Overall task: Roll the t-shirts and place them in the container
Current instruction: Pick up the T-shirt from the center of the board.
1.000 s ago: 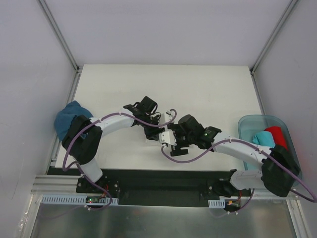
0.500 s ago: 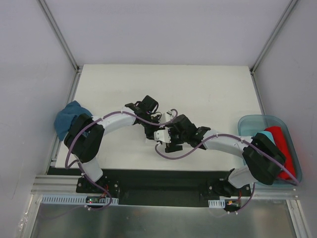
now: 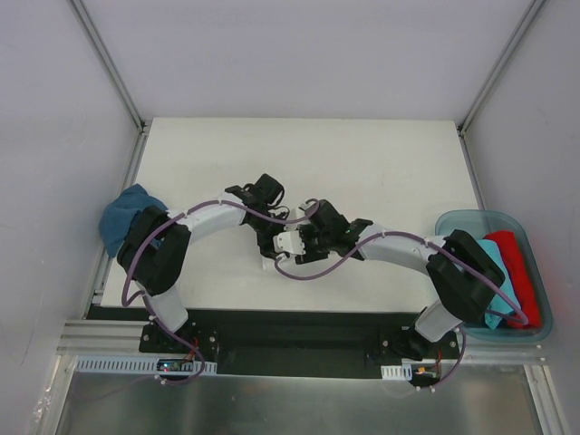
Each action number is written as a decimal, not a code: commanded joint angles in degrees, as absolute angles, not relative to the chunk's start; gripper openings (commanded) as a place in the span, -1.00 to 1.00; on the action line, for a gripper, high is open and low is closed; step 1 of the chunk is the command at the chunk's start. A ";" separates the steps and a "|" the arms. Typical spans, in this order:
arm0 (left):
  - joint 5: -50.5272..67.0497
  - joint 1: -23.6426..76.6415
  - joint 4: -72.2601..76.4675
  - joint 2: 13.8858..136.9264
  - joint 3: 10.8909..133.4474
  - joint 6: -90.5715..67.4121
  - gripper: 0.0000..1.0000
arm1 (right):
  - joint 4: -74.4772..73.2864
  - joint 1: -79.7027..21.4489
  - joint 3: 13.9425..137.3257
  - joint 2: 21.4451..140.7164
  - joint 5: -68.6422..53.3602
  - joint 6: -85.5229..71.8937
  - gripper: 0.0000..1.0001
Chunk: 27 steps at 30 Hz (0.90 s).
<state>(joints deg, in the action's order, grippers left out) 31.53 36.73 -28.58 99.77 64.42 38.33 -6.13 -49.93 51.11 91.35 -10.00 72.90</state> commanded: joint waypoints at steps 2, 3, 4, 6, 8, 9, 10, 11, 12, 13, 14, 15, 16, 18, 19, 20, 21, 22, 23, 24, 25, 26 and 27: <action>30.94 38.59 -30.15 100.64 66.18 37.01 -0.09 | -24.59 -54.23 51.59 97.38 -17.66 84.63 -0.43; 30.68 37.54 -30.32 100.29 66.70 36.57 -0.09 | -25.13 -54.23 52.29 97.47 -17.93 84.81 -0.51; 30.76 36.75 -30.50 99.76 68.01 36.13 -0.08 | -25.75 -54.14 52.73 97.73 -18.10 84.64 -0.58; 30.67 33.25 -31.64 98.44 70.04 34.46 -0.07 | -26.89 -54.05 53.87 98.17 -17.93 84.03 -0.73; 30.59 30.16 -33.30 96.60 73.55 33.23 -0.07 | -27.86 -53.62 54.66 97.91 -16.79 83.06 -0.88; 30.24 28.75 -33.75 96.07 75.83 33.22 -0.06 | -27.86 -53.35 55.02 97.56 -16.09 82.45 -0.93; 29.19 25.78 -33.92 95.37 76.89 33.05 -0.05 | -27.95 -52.91 55.45 97.21 -14.69 80.96 -0.97; 28.74 24.45 -34.10 94.06 77.86 33.31 -0.04 | -28.21 -51.95 55.72 96.68 -14.16 80.34 -0.99; 28.31 23.22 -34.19 93.35 79.52 33.66 -0.03 | -28.56 -51.51 55.90 95.20 -13.72 79.64 -0.99; 27.95 21.03 -34.19 92.73 80.24 33.92 -0.01 | -28.91 -50.98 56.59 94.49 -13.80 78.50 -0.99; 27.69 20.31 -34.28 91.59 80.94 34.45 -0.01 | -30.13 -50.19 57.04 93.70 -13.80 77.96 -0.99; 27.51 19.61 -34.28 91.23 82.08 34.63 0.00 | -30.67 -50.01 57.56 92.39 -13.89 77.44 -0.99; 27.25 19.08 -34.36 90.71 82.52 34.80 0.01 | -31.02 -49.84 57.92 91.85 -13.71 76.82 -0.99; 26.89 18.20 -34.28 89.39 83.58 34.89 0.02 | -32.78 -49.66 59.41 91.15 -13.54 75.76 -0.99; 27.24 18.02 -34.19 88.95 83.84 34.81 0.03 | -33.04 -49.66 59.76 90.45 -13.01 75.41 -0.99; 29.07 17.93 -34.19 87.99 84.02 34.37 0.08 | -33.31 -49.57 59.77 90.27 -12.66 75.50 -0.99; 31.01 17.84 -34.36 87.54 84.46 34.10 0.10 | -33.40 -49.57 59.85 90.09 -12.40 75.50 -0.99; 32.68 17.84 -34.28 87.02 84.64 33.84 0.11 | -33.49 -49.40 59.85 89.74 -12.31 75.50 -0.99; 35.74 17.84 -34.19 86.40 84.90 32.79 0.12 | -33.49 -49.31 59.85 89.74 -12.22 75.41 -0.99; 36.38 17.93 -34.19 86.22 85.60 32.09 0.13 | -33.57 -49.22 59.94 89.74 -12.13 75.06 -0.99; 36.65 17.93 -34.19 86.22 86.13 31.21 0.13 | -33.66 -49.22 60.03 89.65 -11.87 74.88 -0.99; 36.74 17.93 -34.19 86.31 86.57 29.81 0.13 | -34.01 -49.13 60.12 89.39 -11.69 74.53 -0.99; 36.39 17.84 -34.28 86.22 86.92 29.62 0.13 | -34.36 -48.96 60.55 89.21 -11.69 74.18 -0.99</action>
<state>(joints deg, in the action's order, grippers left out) 32.18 16.88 -33.95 87.02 84.86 34.20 -28.75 -49.43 59.24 91.64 -11.75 74.54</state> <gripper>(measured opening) 0.563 0.444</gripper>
